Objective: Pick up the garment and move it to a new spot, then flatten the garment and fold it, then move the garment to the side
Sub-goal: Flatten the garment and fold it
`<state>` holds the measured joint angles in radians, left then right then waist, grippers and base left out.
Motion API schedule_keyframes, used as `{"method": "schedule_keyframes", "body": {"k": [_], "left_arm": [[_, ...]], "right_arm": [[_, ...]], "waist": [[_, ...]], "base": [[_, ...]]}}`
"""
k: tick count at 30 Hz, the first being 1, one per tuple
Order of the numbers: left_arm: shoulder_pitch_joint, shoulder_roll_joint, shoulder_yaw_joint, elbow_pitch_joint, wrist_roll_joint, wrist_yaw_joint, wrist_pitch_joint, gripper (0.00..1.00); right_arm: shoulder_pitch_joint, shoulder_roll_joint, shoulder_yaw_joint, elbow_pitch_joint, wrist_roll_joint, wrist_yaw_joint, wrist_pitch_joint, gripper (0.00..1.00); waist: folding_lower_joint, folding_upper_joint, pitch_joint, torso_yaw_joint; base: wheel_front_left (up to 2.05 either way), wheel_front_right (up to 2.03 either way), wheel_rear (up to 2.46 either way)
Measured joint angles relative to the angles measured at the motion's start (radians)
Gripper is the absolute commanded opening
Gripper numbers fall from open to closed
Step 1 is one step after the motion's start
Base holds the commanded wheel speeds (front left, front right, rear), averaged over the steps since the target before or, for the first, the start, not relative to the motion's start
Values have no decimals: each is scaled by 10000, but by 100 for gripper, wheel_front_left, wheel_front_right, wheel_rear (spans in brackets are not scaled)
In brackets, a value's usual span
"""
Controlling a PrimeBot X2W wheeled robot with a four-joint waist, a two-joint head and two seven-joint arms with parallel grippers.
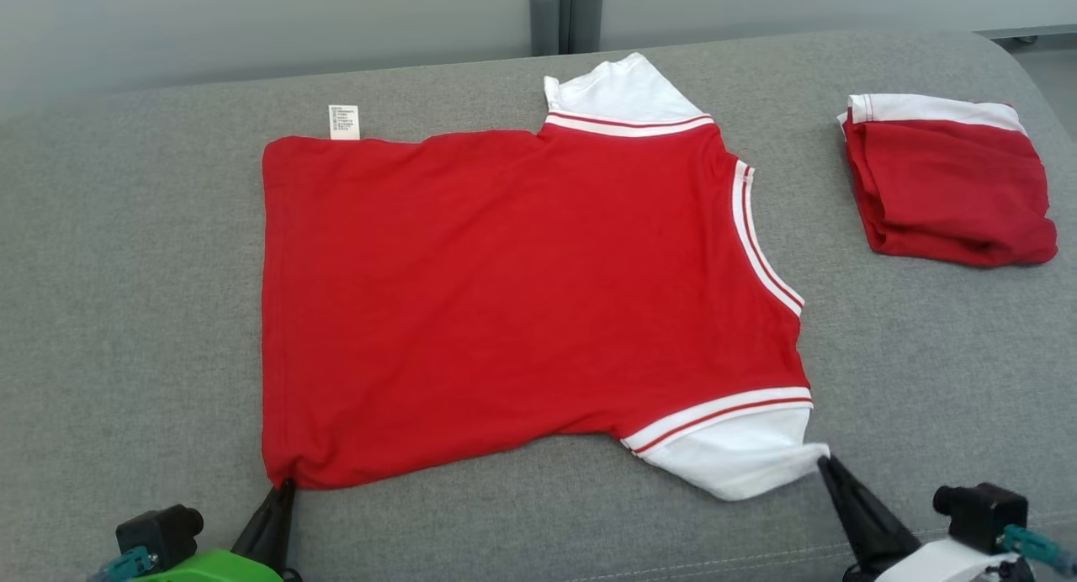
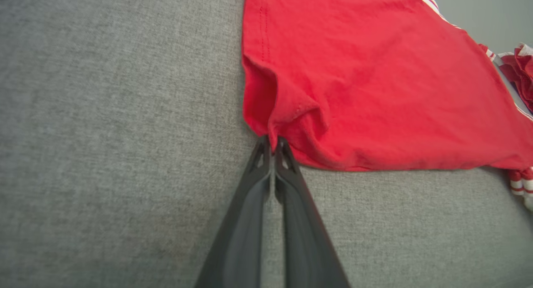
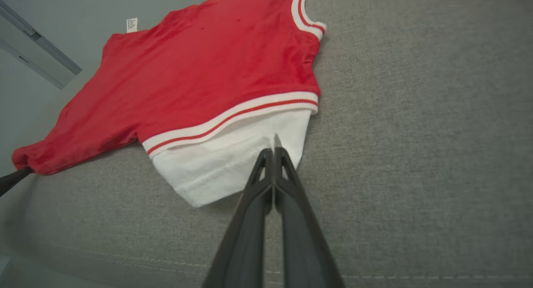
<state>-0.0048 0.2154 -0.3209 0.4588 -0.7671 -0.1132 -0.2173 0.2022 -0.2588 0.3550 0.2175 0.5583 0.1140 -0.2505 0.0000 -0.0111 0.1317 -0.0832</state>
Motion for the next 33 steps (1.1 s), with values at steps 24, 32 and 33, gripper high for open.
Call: {"method": "schedule_keyframes", "body": {"k": [24,32,33], "left_arm": [[-6,1524,913,-2905,-1941,36,3026,0],[1,1931,1043,-4301,-2153,472,3841,0],[0,1973,1041,-4452,-2153,523,3948,0]], "right_arm": [[-282,-1918,-978,-3563,1361,90,1118,0],[-348,-2491,-1037,-4460,1630,92,1741,0],[-406,-2554,-1108,-4521,1632,92,1785,0]], "waist": [[0,0,766,-51],[0,0,1016,-133],[0,0,1054,-142]], "base": [[0,0,0],[0,0,0],[0,0,0]]}}
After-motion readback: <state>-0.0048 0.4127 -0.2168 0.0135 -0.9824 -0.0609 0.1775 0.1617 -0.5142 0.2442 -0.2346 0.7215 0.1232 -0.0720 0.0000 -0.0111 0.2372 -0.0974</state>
